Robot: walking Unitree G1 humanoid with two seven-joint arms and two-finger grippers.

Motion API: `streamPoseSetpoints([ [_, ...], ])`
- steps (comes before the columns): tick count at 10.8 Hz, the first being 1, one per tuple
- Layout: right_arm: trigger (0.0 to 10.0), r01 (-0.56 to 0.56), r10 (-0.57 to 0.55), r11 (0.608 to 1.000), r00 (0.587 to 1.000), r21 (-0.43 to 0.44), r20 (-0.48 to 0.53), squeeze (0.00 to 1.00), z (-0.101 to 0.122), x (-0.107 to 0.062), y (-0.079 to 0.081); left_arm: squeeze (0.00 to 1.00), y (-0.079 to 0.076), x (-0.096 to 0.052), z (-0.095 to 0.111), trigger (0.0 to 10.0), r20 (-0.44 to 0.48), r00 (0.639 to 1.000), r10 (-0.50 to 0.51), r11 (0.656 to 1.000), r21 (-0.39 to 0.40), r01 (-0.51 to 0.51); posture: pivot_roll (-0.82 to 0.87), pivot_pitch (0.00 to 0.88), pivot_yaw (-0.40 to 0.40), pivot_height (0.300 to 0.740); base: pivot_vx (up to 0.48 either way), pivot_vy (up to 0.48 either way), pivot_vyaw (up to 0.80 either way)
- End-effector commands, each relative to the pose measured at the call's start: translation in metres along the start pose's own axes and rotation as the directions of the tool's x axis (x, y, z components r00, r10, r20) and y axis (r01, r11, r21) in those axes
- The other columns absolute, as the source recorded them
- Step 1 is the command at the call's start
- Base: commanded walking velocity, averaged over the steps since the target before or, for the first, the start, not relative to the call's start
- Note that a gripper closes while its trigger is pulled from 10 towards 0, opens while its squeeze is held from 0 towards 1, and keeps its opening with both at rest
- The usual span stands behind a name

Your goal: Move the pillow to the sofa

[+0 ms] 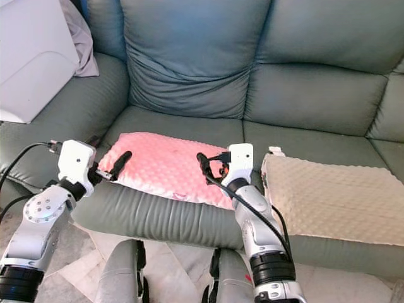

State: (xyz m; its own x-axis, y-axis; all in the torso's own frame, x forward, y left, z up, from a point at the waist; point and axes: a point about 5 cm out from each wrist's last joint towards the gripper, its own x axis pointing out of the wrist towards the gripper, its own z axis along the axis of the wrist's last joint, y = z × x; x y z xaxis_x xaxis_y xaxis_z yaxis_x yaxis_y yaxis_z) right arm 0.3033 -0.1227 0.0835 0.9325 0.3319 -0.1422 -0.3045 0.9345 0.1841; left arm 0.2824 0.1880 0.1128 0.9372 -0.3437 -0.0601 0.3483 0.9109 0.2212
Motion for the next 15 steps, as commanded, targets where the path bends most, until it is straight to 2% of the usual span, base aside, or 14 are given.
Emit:
streamPoseSetpoints([
  [1,10.0,-0.003,0.003,1.000,0.999,-0.015,0.040,0.00,0.010,0.000,0.000,0.00,0.001,0.002,0.002,10.0,0.008,1.000,-0.001,1.000,0.008,0.001,0.02,0.000,-0.031,0.627,0.000,0.000,0.00],
  [6,10.0,-0.003,0.003,1.000,0.999,-0.015,0.040,0.00,0.010,0.000,0.000,0.00,0.001,0.002,0.002,10.0,0.008,1.000,-0.001,1.000,0.008,0.001,0.02,0.000,-0.031,0.627,0.000,0.000,0.00],
  [7,10.0,0.000,0.001,1.000,0.999,-0.016,0.047,0.00,0.010,-0.006,0.003,0.00,0.000,0.004,0.001,10.0,0.010,1.000,0.003,1.000,0.004,-0.003,0.02,0.000,-0.030,0.627,0.000,0.000,0.00],
  [8,10.0,0.171,-0.171,0.985,0.965,0.020,0.197,0.00,0.033,-0.004,-0.020,0.00,-0.012,0.042,-0.015,10.0,-0.030,0.992,0.123,0.980,-0.157,-0.126,-0.05,0.000,-0.012,0.652,0.000,0.000,0.00],
  [12,10.0,0.183,-0.180,0.983,0.962,0.005,0.205,0.00,0.036,-0.003,-0.022,0.00,-0.012,0.049,-0.016,10.0,-0.017,0.992,0.126,0.980,-0.152,-0.127,-0.05,0.000,-0.007,0.732,0.000,0.000,0.00],
  [15,10.0,0.183,-0.181,0.983,0.963,0.007,0.199,0.00,0.033,-0.004,-0.023,0.00,-0.006,0.049,-0.022,10.0,-0.043,0.983,0.178,0.976,-0.120,-0.182,-0.04,0.000,-0.026,0.740,0.000,0.000,0.00],
])
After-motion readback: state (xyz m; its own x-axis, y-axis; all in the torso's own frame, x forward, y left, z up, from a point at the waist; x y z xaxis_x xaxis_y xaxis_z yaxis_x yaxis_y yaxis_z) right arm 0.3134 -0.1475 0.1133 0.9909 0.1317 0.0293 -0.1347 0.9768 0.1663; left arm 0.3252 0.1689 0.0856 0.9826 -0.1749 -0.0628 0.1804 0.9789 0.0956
